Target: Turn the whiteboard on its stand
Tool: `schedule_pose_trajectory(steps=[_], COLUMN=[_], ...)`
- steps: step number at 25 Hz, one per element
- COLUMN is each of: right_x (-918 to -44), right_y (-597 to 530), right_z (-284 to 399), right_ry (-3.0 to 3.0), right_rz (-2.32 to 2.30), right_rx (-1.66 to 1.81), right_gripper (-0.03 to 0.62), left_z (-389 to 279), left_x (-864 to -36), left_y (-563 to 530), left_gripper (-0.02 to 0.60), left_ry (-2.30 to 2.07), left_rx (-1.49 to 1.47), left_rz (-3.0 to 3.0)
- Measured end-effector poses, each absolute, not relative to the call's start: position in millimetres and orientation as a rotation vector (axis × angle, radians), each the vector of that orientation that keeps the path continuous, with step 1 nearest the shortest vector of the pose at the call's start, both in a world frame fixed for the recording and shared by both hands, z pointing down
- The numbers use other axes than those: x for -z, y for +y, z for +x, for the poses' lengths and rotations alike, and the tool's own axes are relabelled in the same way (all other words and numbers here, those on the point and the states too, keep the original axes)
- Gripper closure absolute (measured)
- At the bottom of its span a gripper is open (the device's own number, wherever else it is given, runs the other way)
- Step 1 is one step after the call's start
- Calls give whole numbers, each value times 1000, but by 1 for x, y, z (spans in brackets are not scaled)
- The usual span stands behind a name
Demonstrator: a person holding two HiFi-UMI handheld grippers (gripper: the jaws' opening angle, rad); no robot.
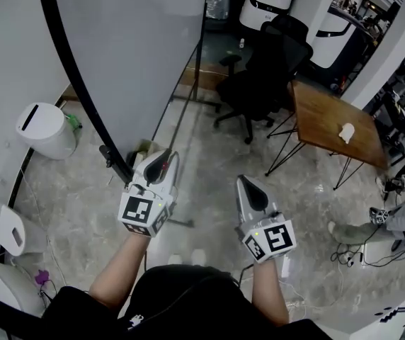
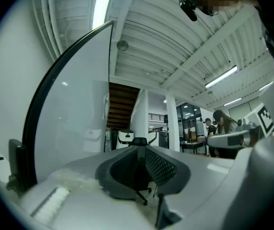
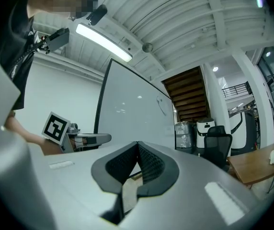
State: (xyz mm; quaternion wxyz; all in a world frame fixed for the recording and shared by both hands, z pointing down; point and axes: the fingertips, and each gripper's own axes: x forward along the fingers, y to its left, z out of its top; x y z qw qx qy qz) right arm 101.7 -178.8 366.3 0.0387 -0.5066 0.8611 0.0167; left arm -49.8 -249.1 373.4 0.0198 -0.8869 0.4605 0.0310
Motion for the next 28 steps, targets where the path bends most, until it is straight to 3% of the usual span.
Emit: schedule_pose_trajectory(steps=[4,28], right_x=[-371,-386], right_y=[-176,-197], right_z=[112,104], right_ry=[2622,2632], right_rz=[-1604,-1663], right_rx=[-46,6], right_gripper=[585,586], left_z=[-30,1], left_x=[-381,-411], left_y=[-247,-246], left_gripper=[577,578], left_ry=[1409,1320], left_rx=[-96,-29], left_rz=[-2809,-2891])
